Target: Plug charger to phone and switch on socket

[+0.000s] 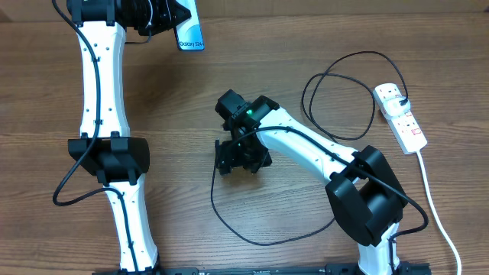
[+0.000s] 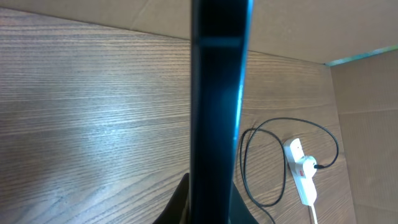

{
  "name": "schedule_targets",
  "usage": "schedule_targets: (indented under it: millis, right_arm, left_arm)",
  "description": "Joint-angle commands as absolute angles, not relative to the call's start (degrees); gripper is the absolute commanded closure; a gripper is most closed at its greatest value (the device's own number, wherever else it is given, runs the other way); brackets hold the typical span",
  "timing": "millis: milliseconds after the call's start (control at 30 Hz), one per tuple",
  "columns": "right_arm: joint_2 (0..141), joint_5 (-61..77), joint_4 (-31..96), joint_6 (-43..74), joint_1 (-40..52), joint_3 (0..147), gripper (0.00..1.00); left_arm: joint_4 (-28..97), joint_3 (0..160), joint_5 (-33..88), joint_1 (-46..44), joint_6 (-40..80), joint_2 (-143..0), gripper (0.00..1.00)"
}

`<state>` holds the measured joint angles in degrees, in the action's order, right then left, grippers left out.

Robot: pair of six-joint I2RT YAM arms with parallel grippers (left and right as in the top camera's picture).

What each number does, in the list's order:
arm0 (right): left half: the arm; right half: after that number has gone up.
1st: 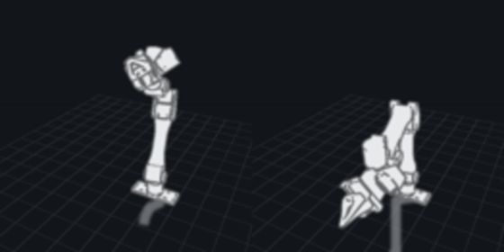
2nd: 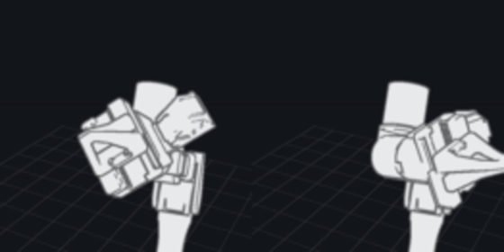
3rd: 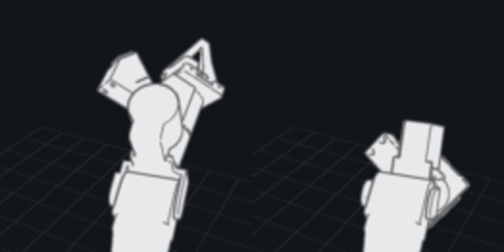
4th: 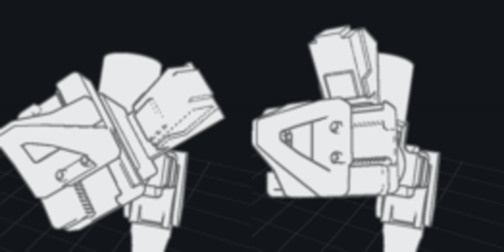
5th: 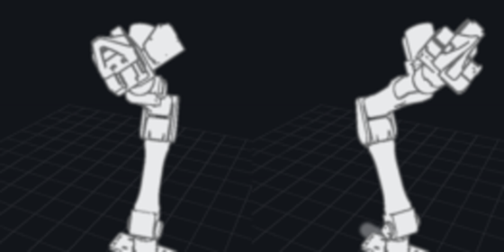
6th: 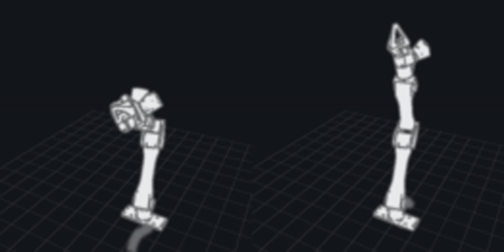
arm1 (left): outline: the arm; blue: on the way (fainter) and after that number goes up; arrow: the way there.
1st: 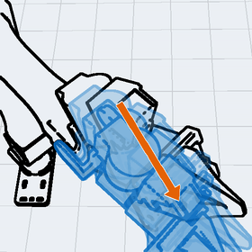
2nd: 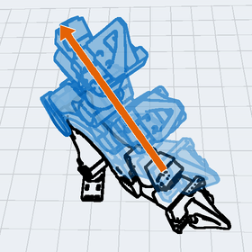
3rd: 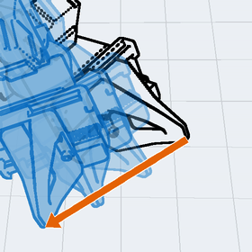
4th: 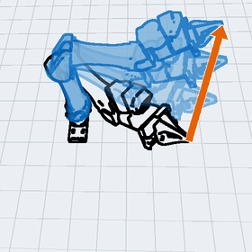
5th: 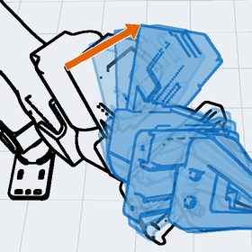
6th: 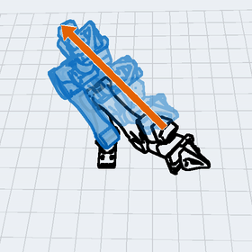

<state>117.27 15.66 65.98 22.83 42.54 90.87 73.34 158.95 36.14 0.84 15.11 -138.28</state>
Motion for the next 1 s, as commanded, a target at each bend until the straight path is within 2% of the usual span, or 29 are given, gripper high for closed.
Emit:
schedule_targets:
  millis: [0, 200, 433, 633, 967]
  right_arm:
    - [116.03, 13.45, 70.72, 21.58, 44.58, 91.77, 0.34]
    - [116.05, 9.56, 72.75, 17.63, 53.49, 88.95, 0.34]
    - [116.07, 5.34, 72.07, 17.54, 61.82, 88.86, 0.28]
    - [116.22, 1.69, 71.31, 18.39, 63.26, 87.31, 0.27]
    - [120.36, 1.74, 72.14, 18.33, 63.26, 82.48, 0.32]
  left_arm:
    - [73.52, 160.22, 36.84, 0.82, 15.88, -136.38, 0.96]
    - [73.82, 160.22, 36.84, 0.82, 15.86, -136.38, 0.96]
    - [74.83, 160.22, 36.84, 0.84, 15.64, -136.38, 0.96]
    - [75.99, 160.22, 36.82, 0.84, 15.22, -136.38, 0.96]
    - [76.62, 160.22, 36.82, 0.84, 15.22, -136.38, 0.96]
